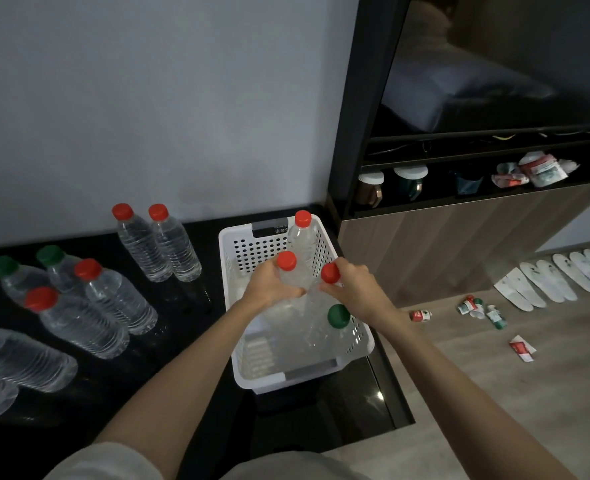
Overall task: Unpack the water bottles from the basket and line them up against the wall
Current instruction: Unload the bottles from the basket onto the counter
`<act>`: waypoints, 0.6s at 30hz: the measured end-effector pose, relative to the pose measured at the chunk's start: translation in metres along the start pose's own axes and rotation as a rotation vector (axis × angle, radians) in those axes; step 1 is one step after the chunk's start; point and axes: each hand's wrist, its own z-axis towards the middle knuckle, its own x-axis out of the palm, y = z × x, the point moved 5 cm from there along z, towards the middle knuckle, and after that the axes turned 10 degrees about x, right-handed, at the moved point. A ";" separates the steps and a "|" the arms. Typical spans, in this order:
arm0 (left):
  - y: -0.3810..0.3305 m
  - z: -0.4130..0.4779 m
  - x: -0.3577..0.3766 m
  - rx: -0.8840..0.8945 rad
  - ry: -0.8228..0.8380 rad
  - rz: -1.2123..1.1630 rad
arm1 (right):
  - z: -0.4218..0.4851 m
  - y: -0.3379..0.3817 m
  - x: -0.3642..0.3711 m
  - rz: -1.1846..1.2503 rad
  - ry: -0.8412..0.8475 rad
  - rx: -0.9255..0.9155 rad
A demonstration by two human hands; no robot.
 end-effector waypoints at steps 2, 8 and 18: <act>-0.004 -0.006 -0.005 -0.022 -0.073 0.025 | 0.000 0.000 -0.001 0.016 -0.006 0.006; -0.033 -0.017 -0.038 0.003 -0.269 0.115 | -0.004 0.016 -0.014 0.131 -0.115 -0.038; -0.117 -0.062 -0.144 0.178 -0.604 0.228 | -0.037 0.129 -0.071 0.416 -0.351 -0.457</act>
